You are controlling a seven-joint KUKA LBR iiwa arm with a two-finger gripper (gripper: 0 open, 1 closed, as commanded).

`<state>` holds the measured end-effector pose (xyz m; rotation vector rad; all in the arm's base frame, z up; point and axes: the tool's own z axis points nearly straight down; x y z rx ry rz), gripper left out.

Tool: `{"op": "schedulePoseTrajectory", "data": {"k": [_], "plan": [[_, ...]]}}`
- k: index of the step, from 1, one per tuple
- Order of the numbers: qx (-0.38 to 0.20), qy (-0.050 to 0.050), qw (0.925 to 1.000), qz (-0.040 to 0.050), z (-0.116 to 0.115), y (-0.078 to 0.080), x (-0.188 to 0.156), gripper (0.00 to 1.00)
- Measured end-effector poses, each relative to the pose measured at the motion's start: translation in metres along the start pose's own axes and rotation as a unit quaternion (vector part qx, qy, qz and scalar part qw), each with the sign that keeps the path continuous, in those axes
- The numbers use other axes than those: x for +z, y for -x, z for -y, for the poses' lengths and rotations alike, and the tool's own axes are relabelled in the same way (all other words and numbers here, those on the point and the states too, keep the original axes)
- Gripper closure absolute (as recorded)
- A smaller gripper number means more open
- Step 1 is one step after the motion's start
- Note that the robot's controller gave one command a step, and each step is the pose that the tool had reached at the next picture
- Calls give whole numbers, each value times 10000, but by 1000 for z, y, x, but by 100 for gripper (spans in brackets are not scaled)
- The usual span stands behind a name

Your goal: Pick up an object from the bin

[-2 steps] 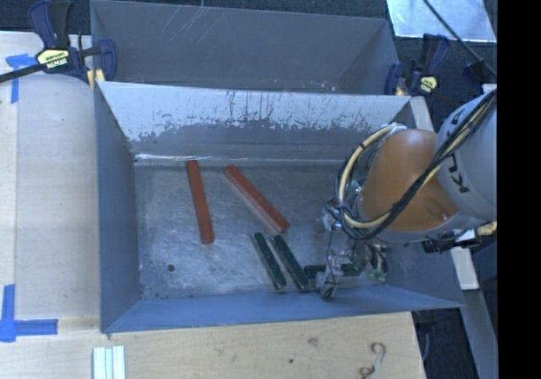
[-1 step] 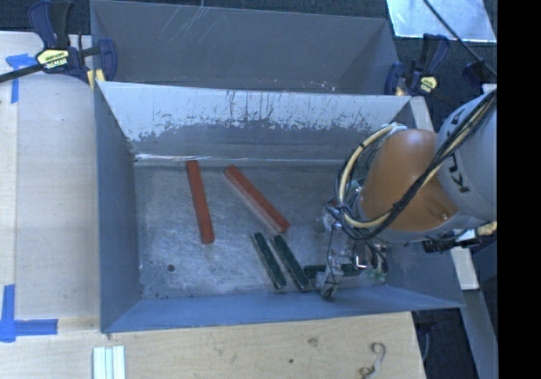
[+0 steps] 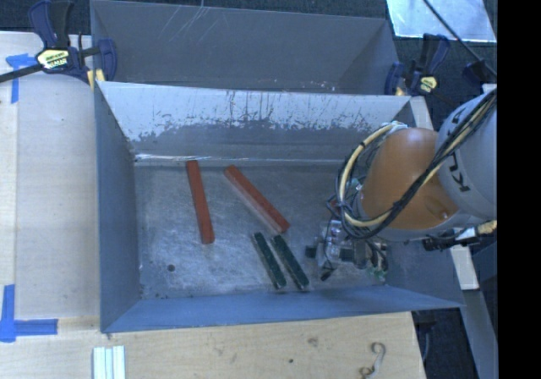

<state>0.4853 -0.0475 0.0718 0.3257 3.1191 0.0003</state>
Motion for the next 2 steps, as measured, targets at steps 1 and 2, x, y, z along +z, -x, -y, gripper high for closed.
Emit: {"op": "schedulePoseTrajectory", "data": {"k": [1,2], "plan": [[-4,1,10000,0,0,2,-27,100],[-13,2,10000,17,1,4,-90,100]]}}
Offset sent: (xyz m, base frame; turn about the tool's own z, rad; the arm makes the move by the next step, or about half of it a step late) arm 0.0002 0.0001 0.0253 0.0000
